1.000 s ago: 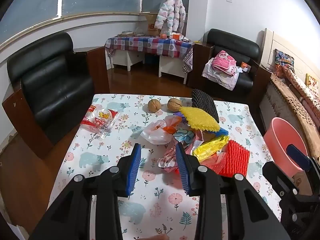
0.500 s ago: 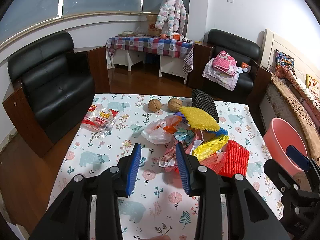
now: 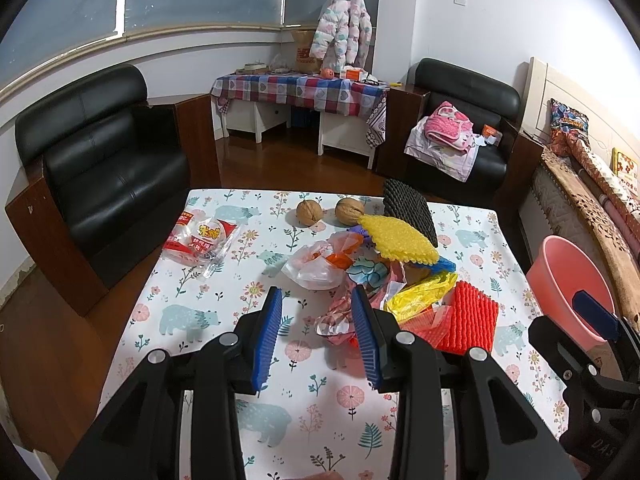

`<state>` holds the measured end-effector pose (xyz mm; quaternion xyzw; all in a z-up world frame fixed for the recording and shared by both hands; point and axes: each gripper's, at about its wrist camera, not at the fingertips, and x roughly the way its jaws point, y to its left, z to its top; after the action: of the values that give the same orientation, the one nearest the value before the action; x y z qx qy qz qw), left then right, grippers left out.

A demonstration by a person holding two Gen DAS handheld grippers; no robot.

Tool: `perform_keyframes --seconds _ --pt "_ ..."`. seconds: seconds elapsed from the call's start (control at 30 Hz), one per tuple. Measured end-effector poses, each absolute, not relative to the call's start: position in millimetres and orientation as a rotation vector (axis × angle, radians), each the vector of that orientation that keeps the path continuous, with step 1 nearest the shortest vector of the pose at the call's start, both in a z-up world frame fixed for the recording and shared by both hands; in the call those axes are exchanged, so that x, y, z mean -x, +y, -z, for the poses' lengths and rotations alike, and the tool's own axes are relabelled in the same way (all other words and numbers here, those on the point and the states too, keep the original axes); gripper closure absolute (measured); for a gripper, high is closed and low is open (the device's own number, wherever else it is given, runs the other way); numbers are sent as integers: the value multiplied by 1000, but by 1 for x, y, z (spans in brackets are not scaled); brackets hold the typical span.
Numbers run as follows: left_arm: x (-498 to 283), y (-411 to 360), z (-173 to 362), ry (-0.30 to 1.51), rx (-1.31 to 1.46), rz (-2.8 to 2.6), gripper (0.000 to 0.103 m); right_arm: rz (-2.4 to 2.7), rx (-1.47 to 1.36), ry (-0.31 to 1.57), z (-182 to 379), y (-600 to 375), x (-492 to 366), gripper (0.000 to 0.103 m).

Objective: Collect trash

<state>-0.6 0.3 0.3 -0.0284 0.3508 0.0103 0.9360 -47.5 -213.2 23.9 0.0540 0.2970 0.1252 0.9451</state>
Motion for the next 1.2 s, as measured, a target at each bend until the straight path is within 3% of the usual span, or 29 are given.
perform_keyframes --seconds 1.2 --pt "3 0 -2 721 59 -20 67 -255 -118 610 -24 -216 46 10"
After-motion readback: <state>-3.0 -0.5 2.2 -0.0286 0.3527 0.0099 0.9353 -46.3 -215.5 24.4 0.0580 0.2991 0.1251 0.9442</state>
